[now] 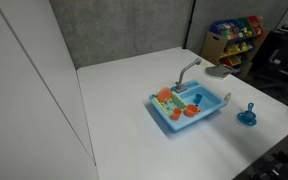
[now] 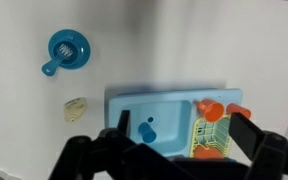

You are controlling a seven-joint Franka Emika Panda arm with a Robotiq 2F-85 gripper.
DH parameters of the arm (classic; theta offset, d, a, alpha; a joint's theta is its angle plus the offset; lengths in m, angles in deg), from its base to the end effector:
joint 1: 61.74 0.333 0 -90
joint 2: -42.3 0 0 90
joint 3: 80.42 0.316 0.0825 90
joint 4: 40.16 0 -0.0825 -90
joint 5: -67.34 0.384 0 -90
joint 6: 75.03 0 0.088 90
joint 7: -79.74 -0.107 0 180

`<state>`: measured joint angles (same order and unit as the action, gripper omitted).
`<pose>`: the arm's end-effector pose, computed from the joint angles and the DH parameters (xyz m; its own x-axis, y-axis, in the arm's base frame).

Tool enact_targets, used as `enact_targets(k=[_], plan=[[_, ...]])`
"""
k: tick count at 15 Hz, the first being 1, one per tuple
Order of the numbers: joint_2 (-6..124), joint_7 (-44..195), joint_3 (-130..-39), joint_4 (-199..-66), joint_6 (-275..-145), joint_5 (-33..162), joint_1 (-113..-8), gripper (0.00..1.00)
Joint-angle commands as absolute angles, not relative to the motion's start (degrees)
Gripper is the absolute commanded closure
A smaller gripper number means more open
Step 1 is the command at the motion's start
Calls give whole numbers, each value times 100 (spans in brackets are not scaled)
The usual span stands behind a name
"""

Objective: Remove the blue cup from inside the sink and put it on the table

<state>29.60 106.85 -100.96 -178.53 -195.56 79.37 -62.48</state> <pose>0.4232 -0.1545 0.3834 1.0000 -0.0034 0.0037 -0.0023 -0.9627 -0.2706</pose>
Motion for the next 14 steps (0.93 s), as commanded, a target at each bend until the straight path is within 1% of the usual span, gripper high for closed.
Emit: enact_targets(k=[1, 7, 14], plan=[[2980, 10729, -9857, -17841, -19536, 7996, -6493, 0], [3029, 10611, -9784, -17759, -19523, 7951, -6488, 0], [3254, 9685, -9146, -17339, -19516, 7460, -6561, 0]])
